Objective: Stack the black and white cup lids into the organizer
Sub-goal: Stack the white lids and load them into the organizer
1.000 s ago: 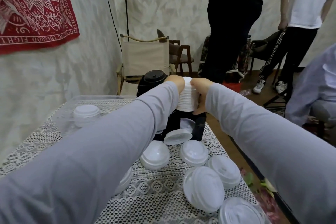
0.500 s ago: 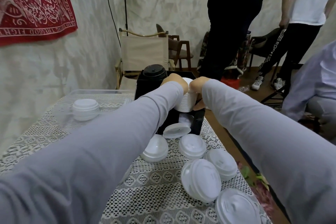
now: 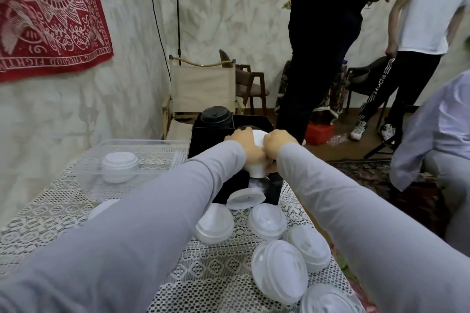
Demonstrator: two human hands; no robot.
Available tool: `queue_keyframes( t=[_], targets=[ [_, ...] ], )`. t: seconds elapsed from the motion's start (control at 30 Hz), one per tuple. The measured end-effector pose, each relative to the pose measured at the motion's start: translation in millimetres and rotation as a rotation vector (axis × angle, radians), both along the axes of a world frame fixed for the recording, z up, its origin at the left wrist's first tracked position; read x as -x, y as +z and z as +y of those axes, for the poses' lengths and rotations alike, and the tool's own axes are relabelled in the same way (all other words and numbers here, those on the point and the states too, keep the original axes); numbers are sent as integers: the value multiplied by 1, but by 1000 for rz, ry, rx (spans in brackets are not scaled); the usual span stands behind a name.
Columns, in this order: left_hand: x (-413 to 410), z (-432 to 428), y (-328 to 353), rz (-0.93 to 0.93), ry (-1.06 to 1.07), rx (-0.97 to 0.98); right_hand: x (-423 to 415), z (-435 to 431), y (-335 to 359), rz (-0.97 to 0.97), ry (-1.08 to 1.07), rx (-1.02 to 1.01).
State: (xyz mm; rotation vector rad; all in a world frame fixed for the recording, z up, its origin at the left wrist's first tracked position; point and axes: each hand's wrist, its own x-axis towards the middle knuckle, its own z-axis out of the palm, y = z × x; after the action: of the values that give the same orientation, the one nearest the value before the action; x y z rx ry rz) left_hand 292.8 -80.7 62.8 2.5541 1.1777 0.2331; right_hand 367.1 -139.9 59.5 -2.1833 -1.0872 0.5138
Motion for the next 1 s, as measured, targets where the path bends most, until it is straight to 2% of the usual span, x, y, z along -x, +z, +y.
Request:
queue_keyframes(
  t=[0.27, 0.4, 0.5, 0.57, 0.7, 1.0],
  targets=[
    [4, 5, -18, 21, 11, -295, -6, 2, -17, -85, 66, 36],
    [6, 8, -28, 46, -25, -384, -15, -6, -22, -463, 221, 117],
    [6, 8, -35, 58, -44, -371, -18, -14, -27, -804, 271, 163],
    [3, 8, -40, 41, -41, -335, -21, -16, -33, -929, 293, 122],
    [-2, 4, -43, 84, -26, -307, -23, -19, -38, -954, 406, 119],
    [3, -1, -46, 183, -54, -378, -17, -22, -36, -952, 415, 120]
  ],
)
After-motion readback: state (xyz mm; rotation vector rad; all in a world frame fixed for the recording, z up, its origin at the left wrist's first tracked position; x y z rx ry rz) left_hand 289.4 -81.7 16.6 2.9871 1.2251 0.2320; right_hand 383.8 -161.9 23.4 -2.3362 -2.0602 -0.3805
